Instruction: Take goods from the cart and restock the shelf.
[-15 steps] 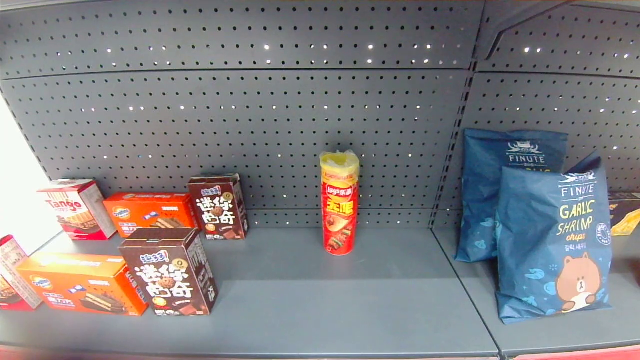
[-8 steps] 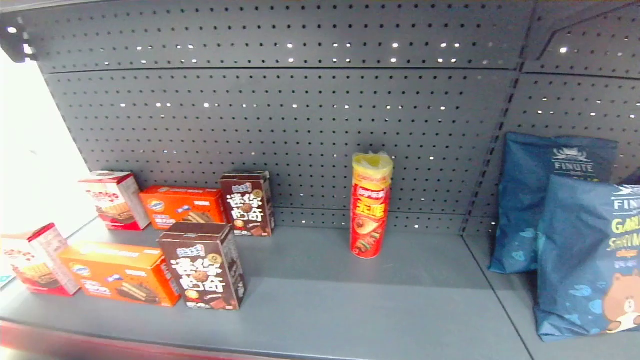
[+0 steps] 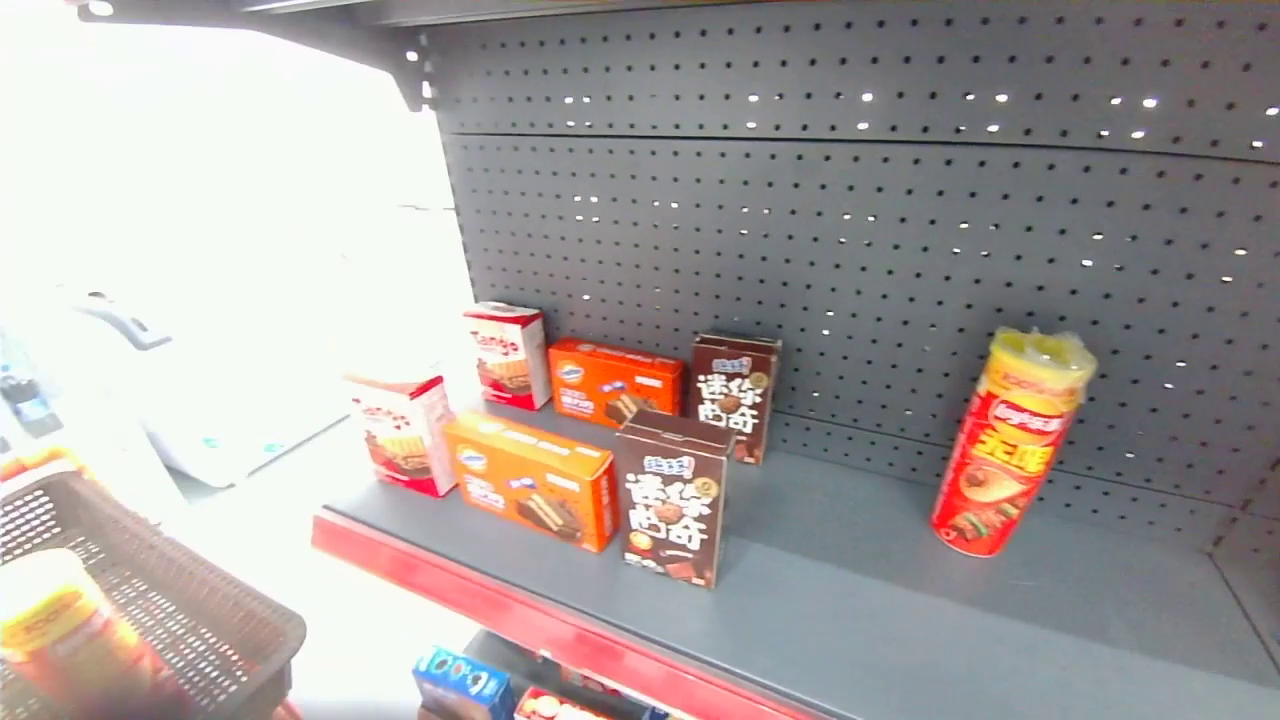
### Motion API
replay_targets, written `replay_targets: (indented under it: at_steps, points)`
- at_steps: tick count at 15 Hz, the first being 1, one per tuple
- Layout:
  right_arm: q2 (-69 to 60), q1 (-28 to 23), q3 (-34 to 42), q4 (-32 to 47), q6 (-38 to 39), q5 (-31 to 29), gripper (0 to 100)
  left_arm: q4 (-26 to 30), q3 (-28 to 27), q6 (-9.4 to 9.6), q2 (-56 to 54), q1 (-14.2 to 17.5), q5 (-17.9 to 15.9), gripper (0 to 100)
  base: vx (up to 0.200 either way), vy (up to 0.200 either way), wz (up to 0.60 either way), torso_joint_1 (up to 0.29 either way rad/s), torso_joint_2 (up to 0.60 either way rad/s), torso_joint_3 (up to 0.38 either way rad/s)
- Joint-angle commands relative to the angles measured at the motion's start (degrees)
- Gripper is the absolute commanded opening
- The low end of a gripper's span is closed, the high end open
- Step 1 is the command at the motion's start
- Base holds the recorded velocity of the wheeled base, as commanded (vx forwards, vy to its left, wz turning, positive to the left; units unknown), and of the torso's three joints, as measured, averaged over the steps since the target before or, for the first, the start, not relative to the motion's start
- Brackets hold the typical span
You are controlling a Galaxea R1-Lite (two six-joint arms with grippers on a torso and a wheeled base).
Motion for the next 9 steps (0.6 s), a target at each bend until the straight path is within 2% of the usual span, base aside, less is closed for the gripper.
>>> replay_targets:
  at_steps: [1, 7, 9]
  points:
    - [0.1, 0.0, 0.0, 0.0, 0.0, 0.0, 100, 0.0, 0.0, 0.00, 0.0, 0.0, 0.0, 100, 0.000, 0.000, 0.60, 0.002, 0.00, 0.002]
    - [0.0, 0.0, 0.0, 0.0, 0.1, 0.0, 100, 0.0, 0.0, 0.17, 0.0, 0.0, -0.1, 100, 0.000, 0.000, 0.60, 0.001, 0.00, 0.003]
    - [0.0, 0.0, 0.0, 0.0, 0.0, 0.0, 100, 0.0, 0.0, 0.17, 0.0, 0.0, -0.1, 100, 0.000, 0.000, 0.00, 0.000, 0.00, 0.000]
